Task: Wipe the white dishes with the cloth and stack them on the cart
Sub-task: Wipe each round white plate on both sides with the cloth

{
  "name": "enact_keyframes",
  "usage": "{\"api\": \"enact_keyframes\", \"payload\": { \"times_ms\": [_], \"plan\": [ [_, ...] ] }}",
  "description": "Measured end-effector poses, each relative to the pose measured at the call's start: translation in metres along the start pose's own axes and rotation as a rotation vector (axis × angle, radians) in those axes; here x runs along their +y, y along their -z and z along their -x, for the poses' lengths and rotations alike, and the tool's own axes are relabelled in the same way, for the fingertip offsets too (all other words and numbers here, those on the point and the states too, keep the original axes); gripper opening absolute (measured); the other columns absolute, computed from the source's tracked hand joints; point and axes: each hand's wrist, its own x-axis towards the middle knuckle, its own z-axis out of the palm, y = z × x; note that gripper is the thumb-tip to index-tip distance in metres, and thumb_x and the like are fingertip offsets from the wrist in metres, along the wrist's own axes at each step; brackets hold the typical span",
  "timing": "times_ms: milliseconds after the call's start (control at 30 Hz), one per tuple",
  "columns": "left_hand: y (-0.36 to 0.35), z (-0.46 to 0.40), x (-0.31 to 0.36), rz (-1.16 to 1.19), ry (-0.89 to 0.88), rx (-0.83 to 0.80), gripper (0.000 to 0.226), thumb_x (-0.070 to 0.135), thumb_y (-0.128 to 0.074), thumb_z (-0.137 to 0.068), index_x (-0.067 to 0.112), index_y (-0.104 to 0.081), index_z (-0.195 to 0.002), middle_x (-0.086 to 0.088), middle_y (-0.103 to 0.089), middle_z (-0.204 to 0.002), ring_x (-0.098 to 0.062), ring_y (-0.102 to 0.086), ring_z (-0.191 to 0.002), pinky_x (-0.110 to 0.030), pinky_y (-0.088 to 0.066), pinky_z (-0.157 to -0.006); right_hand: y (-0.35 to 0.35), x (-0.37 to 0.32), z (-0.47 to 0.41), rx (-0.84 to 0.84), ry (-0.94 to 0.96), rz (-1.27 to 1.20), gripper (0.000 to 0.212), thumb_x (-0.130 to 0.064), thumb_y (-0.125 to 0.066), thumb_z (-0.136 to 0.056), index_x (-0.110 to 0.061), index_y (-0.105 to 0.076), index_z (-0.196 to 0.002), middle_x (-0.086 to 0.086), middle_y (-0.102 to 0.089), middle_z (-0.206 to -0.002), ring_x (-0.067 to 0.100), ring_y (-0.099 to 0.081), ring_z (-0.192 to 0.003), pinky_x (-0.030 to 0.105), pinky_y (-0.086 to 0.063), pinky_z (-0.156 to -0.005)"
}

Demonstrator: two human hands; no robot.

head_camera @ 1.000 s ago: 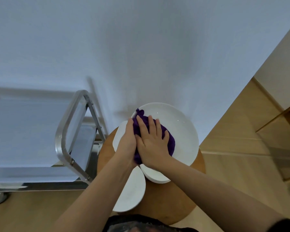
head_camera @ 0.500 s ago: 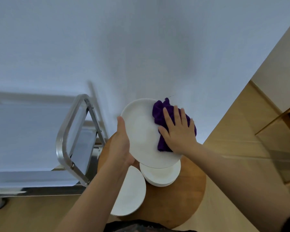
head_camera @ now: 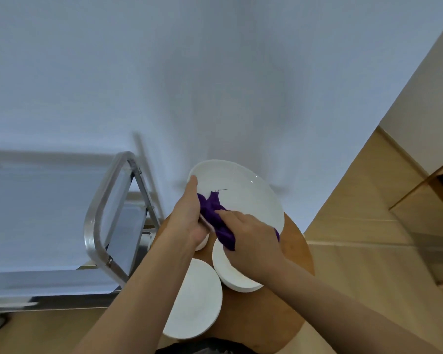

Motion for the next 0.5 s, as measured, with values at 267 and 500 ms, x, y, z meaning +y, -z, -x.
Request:
{"api": "enact_keyframes", "payload": {
  "times_ms": [267,500],
  "plan": [
    [0.037,-0.014,0.011,-0.475,-0.324,0.245,0.069,0.069,-0.035,-0.089,0.021,-0.044,-0.137,-0.006,-0.046,-0.143,-0.028,-0.044,-0.129,-0.051,-0.038,-0.103,0.046,0.036,-0.021,0.187,-0.58,-1.416,0.065,-0.01,-0.079,-0.056,-0.012,-0.057,-0.117,0.01,-0.067,-0.105,0.03,-0.064,-0.097,0.04,-0.055,-0.071],
    [0.033,-0.026,0.002,-0.034,-0.282,0.206,0.037,0.062,-0.057,-0.083,0.027,-0.068,-0.089,0.01,-0.073,-0.068,-0.013,-0.067,-0.08,-0.027,-0.05,-0.057,0.027,0.044,-0.015,0.117,-0.683,-1.625,0.056,-0.027,-0.074,-0.061,-0.017,-0.06,-0.114,0.007,-0.072,-0.096,0.024,-0.07,-0.083,0.039,-0.056,-0.062]
  ]
}}
